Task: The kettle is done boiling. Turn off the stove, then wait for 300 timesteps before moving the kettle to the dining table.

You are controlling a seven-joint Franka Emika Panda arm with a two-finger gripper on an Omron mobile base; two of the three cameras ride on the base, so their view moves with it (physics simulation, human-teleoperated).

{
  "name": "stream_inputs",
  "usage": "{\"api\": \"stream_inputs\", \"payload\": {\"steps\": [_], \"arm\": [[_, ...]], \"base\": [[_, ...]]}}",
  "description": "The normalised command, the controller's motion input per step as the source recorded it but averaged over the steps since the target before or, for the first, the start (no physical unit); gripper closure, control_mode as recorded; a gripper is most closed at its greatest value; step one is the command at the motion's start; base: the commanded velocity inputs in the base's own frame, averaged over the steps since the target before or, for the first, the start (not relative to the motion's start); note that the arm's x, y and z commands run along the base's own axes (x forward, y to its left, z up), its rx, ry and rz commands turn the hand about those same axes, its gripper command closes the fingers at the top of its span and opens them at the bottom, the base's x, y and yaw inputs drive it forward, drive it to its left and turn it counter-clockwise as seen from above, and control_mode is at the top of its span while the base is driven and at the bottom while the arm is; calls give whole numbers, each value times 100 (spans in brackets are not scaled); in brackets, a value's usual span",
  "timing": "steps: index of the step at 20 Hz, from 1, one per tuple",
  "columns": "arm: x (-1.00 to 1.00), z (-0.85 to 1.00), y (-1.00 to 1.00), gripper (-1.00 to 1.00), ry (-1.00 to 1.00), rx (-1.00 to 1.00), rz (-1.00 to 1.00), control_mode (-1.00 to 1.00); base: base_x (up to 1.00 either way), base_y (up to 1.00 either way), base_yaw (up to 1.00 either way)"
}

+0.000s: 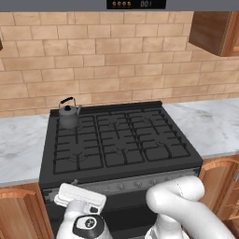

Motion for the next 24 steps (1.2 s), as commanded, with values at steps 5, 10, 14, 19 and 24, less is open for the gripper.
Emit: {"api": "stream_inputs", "payload": {"steps": [5,10,14,19,24], "arm": [[6,62,0,-100,18,16,-8,-100],[15,62,0,-100,21,14,-7,-100],[33,54,0,-100,27,12,-2,-100],[48,45,0,-100,34,12,0,-100],[56,33,5,-100,32,9,0,-100]], "base": [[0,0,0],[0,0,0],[0,0,0],[0,0,0],[0,0,0]]}}
